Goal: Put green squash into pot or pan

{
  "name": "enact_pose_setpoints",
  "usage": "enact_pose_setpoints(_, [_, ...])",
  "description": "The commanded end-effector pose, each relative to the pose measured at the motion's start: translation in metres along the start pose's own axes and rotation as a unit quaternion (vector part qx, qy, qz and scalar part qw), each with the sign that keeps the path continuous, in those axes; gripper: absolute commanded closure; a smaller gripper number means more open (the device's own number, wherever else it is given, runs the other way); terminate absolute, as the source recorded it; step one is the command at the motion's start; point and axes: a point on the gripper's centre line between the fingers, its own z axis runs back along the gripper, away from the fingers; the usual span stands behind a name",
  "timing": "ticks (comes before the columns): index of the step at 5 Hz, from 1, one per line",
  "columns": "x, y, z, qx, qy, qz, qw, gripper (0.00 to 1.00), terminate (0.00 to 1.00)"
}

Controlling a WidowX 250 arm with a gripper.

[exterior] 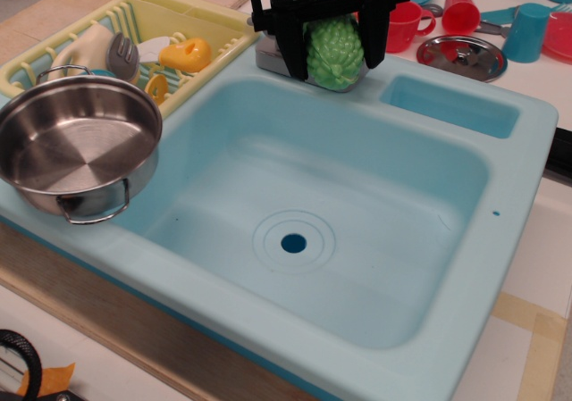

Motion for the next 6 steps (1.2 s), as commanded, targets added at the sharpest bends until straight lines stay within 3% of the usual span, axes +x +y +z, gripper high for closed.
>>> enact_pose_setpoints(1, [-0.029, 0.001, 0.04, -0.002, -0.053, 0.018, 0.9984, 1.0, 0.0])
enact_pose_setpoints(2, [-0.043, 0.018, 0.046, -0.011, -0.061, 0.072, 0.9955, 1.0, 0.0])
enact_pose_setpoints(3, [-0.051, 0.041, 0.055, -0.043, -0.078, 0.129, 0.9876, 1.0, 0.0])
enact_pose_setpoints(4, [-0.062, 0.066, 0.063, -0.079, -0.113, 0.193, 0.9713, 1.0, 0.0])
enact_pose_setpoints(5, [-0.073, 0.092, 0.075, -0.096, -0.139, 0.239, 0.9563, 1.0, 0.0])
enact_pose_setpoints(6, [-0.08, 0.114, 0.079, -0.095, -0.139, 0.273, 0.9473, 1.0, 0.0])
